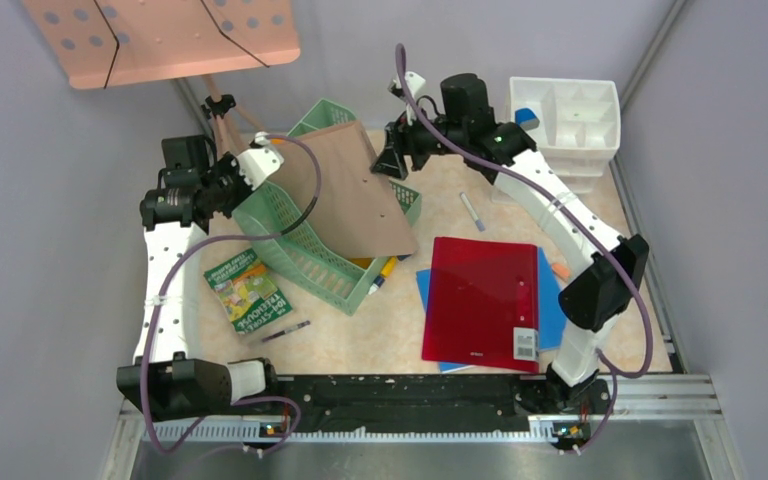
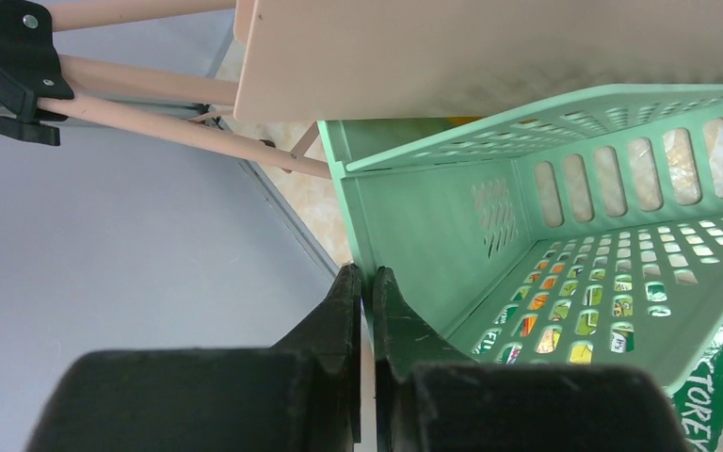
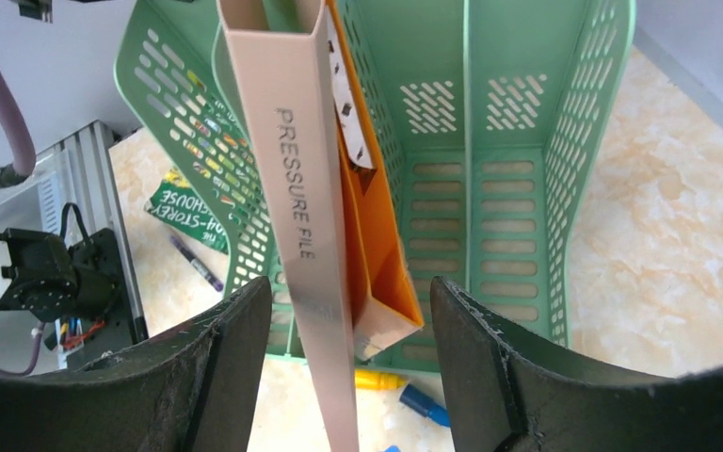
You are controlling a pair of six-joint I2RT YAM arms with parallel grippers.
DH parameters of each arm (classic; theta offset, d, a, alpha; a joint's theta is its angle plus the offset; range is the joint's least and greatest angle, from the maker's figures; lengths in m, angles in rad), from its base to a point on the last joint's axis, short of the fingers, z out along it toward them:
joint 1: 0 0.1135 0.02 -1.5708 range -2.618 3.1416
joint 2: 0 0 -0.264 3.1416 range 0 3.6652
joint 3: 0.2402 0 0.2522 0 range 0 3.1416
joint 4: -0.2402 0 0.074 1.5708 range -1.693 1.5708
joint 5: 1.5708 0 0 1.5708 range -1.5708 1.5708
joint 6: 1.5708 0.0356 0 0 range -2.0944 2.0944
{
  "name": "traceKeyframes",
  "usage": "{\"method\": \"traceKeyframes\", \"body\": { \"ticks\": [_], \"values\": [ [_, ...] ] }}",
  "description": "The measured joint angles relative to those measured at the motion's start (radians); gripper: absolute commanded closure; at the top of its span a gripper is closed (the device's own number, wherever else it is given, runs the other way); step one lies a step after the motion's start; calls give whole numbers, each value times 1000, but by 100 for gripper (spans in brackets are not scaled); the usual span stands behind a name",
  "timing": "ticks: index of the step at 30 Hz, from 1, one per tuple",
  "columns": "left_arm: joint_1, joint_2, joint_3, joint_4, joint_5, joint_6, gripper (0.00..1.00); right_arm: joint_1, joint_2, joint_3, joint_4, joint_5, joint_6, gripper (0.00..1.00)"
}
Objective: Organize the desk
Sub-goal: Move the storage box to the center of the board.
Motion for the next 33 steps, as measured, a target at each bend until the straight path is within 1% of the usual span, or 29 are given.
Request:
{"method": "traceKeyframes", "body": {
  "ticks": [4, 10, 18, 21, 26, 33],
  "values": [
    [0, 0, 0, 2, -2, -16, 100, 10, -26, -38, 2, -2, -10, 38],
    [0, 0, 0, 3, -4, -26, 100, 39, -38, -45, 2, 4, -39, 38],
    [0, 0, 0, 6, -5, -39, 100, 66, -38, -42, 0, 63, -88, 37],
    [0, 0, 0, 6, -5, -39, 100, 71, -34, -16, -10, 87, -109, 37],
    [0, 0, 0, 6, -5, -39, 100, 81, -11, 78, -23, 101, -132, 37],
    [0, 0, 0, 6, -5, -40, 100, 92, 9, 94, -30, 103, -144, 38]
  ]
}}
